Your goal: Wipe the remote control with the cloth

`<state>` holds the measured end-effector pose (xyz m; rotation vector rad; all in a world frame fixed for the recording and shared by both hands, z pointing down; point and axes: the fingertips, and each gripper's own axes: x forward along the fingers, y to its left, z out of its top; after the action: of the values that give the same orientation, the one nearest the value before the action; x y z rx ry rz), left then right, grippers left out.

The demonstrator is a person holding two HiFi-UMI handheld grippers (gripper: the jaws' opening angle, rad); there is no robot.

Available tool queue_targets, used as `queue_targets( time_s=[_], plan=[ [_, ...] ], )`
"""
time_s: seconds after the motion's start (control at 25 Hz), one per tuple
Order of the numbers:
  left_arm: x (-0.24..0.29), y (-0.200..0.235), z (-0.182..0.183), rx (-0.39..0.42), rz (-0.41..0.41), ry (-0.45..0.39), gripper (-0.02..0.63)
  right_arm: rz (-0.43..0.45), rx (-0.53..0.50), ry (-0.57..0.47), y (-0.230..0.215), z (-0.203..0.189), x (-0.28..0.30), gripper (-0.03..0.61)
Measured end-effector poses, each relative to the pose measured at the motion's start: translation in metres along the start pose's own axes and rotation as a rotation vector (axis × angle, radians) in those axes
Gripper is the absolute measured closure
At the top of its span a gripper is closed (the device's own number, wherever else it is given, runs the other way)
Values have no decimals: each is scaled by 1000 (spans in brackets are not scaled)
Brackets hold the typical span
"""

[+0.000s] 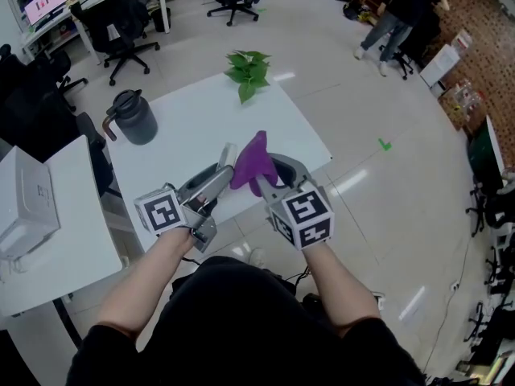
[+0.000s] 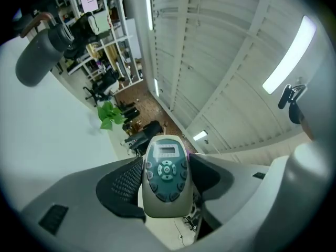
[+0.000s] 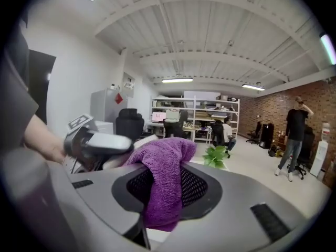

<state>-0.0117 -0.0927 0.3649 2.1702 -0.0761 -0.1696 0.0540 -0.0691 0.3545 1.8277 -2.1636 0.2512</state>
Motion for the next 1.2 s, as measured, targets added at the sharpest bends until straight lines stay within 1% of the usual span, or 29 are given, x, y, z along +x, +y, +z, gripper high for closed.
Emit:
queue_targets(
  time_s=[0.12, 0.16, 0.24, 0.32, 0.52, 0.64, 0.72, 0.76, 0.88, 0.96, 1.0, 1.08, 1.2],
  plan=[
    [1, 1, 17, 9, 20, -40, 342, 89, -79, 92, 39, -22, 4, 465],
    [2, 1, 18, 17, 29, -38, 342, 109, -100, 110, 49, -27, 6, 465],
    [1, -1, 15, 57, 51, -14, 342, 123, -120, 114, 58, -28, 10, 465],
    [-2, 0, 7, 90, 71, 5, 342, 108, -123, 97, 55, -23, 12, 466],
    [-17, 2, -13, 152, 118, 58, 342, 33, -91, 38, 33, -8, 12, 466],
    [-30, 12, -20, 191, 182, 69, 342, 15, -75, 21, 30, -6, 15, 466],
    [-42, 22, -18, 245, 262, 62, 342, -1, -64, 9, 30, -9, 15, 465],
    [-49, 30, -17, 285, 318, 60, 342, -13, -50, 1, 28, -13, 14, 465],
    [-79, 67, -16, 436, 542, 83, 342, -39, 28, -7, 23, -32, 13, 465],
    [-100, 98, -21, 490, 688, 107, 342, -29, 62, 25, 25, -48, 17, 465],
    [-110, 114, -24, 497, 750, 115, 342, -17, 66, 49, 28, -57, 20, 465],
    [-126, 145, -35, 481, 851, 132, 342, 19, 57, 98, 34, -76, 28, 465],
    [-146, 188, -57, 411, 977, 159, 342, 106, 41, 167, 44, -103, 44, 465]
  ],
)
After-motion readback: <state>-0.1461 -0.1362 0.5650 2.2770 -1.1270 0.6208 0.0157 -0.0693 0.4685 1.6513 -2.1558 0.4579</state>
